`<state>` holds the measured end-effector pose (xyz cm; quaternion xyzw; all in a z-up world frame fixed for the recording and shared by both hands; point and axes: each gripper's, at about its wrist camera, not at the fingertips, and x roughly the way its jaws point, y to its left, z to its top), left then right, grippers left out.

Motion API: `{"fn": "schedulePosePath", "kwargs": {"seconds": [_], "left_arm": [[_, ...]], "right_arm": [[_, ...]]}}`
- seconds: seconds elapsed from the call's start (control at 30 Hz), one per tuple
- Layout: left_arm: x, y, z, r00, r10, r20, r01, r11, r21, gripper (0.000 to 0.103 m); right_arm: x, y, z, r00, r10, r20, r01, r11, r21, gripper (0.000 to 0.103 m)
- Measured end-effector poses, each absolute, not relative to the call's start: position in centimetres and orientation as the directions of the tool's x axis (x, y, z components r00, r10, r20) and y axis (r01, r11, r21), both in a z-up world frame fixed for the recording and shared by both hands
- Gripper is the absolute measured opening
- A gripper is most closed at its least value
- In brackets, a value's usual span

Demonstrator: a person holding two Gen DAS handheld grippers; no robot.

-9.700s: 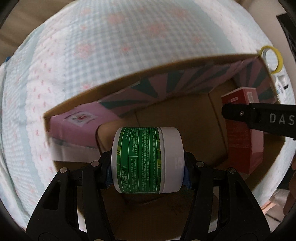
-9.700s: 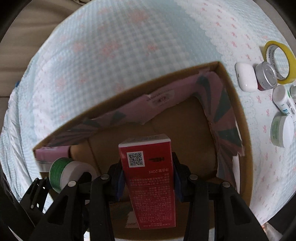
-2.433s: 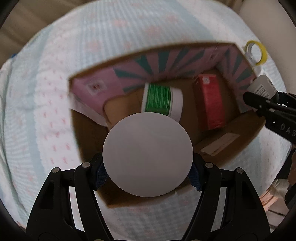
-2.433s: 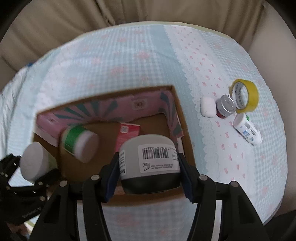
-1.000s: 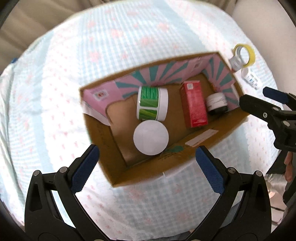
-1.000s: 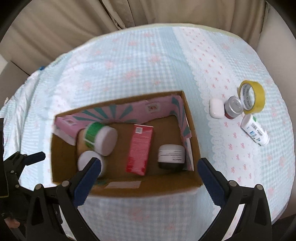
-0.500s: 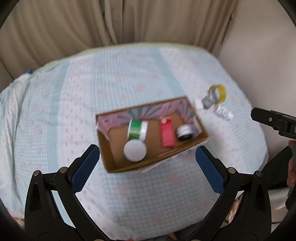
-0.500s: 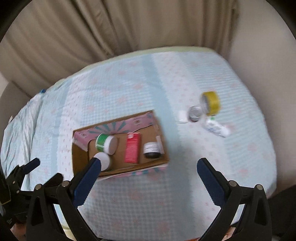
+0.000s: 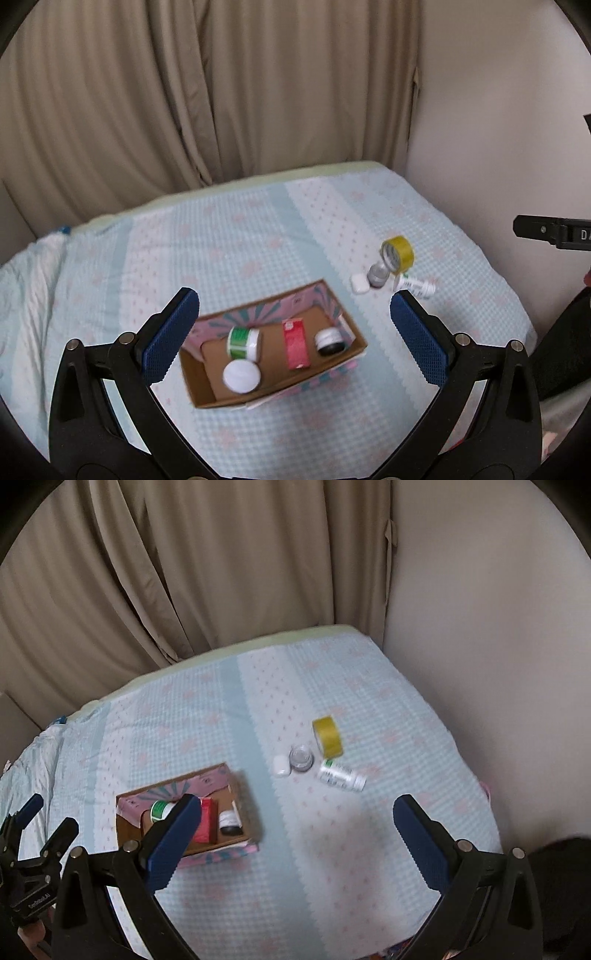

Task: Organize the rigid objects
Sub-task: 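Move both grippers back toward the yellow tape and remaining items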

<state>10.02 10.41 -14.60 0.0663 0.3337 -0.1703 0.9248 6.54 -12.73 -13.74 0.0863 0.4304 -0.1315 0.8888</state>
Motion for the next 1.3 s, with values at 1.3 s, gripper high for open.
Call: {"fn": "schedulePosePath", "kwargs": {"seconds": [1.3], "left_arm": [[23.1,-15.6,-33.0,0.477,-0.205,-0.855,0.426,0.905,0.020,0.103]], "right_arm": [[24.8,-30.4,-26.0,0.428,0.086,-0.899,0.107,0.984,0.145,0.103]]}}
